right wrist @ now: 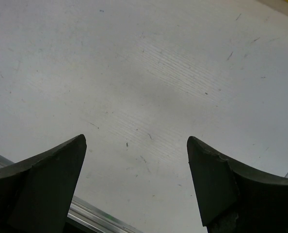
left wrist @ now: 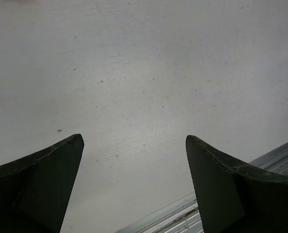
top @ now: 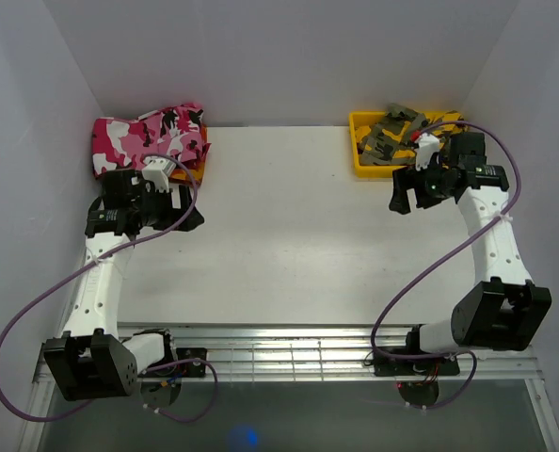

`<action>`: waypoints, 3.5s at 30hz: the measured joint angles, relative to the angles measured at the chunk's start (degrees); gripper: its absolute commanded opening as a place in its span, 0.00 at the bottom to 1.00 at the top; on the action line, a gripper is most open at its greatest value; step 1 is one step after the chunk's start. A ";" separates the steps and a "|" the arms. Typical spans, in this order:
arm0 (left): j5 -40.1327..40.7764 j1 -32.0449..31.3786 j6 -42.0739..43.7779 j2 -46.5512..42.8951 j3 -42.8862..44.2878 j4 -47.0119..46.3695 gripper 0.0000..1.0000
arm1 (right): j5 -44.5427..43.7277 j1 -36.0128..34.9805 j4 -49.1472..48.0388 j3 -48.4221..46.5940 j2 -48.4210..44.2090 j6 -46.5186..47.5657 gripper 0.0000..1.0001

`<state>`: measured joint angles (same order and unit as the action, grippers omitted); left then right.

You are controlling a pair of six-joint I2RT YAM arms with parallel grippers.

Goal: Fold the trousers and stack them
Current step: Grab the trousers from the pile, then move the trousers to the center of the board

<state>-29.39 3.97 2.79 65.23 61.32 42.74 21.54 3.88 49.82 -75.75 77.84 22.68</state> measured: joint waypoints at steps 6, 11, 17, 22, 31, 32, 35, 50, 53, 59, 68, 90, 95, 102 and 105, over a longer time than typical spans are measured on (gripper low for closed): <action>-0.48 0.00 -0.17 0.37 1.44 -0.85 0.98 | 0.00 1.75 1.79 -17.42 13.22 -0.70 0.90; -3.32 0.02 -0.50 1.09 3.15 -2.97 0.98 | -1.18 4.02 2.25 -39.52 30.34 -3.82 0.90; -6.93 0.02 -2.29 1.79 3.17 -5.66 0.98 | -7.48 6.47 -2.32 -50.56 43.56 -6.51 0.90; -8.94 0.02 -3.52 3.78 3.15 -7.43 0.98 | -13.18 8.50 -10.21 -50.10 48.83 -9.29 0.90; -10.99 0.02 -4.26 6.21 2.67 -8.76 0.98 | -13.60 13.86 -22.73 -49.35 54.62 -14.88 0.90; -11.02 0.02 -4.33 6.21 2.34 -9.11 0.98 | -13.38 14.32 -23.37 -49.35 55.43 -15.45 0.90; -11.28 0.02 -4.55 6.47 1.18 -9.88 0.98 | -11.65 15.10 -25.18 -49.35 57.70 -17.03 0.90; -11.56 0.02 -5.92 10.01 0.20 -11.13 0.98 | -6.40 14.45 -34.77 -49.35 65.94 -23.52 0.90; -11.52 0.02 -6.25 10.45 0.20 -11.32 0.98 | -6.95 14.01 -35.82 -49.83 67.43 -23.58 0.90; -11.47 0.02 -6.47 10.49 0.20 -11.45 0.98 | -5.49 13.62 -36.30 -51.19 68.24 -23.80 0.42; -11.08 0.02 -6.69 11.52 0.22 -11.45 0.98 | 3.04 13.57 -36.98 -51.49 68.39 -29.40 0.08; -9.55 0.02 -6.93 8.63 0.22 -11.47 0.98 | 7.58 12.46 -56.04 -46.82 39.89 -53.70 0.08; -10.05 0.02 -7.52 7.61 0.22 -11.52 0.98 | 7.04 10.49 -56.43 -46.34 35.32 -53.40 0.08; -12.81 0.02 -9.70 4.37 0.22 -13.81 0.98 | 3.41 5.97 -59.36 -46.38 28.24 -49.29 0.08; -13.68 0.02 -10.67 2.47 0.20 -15.30 0.98 | 1.55 4.66 -61.86 -47.15 25.68 -47.67 0.08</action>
<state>-43.07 3.99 -7.88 67.70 61.52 27.44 23.09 8.54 -12.03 -122.89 103.53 -24.99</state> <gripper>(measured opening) 0.979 0.114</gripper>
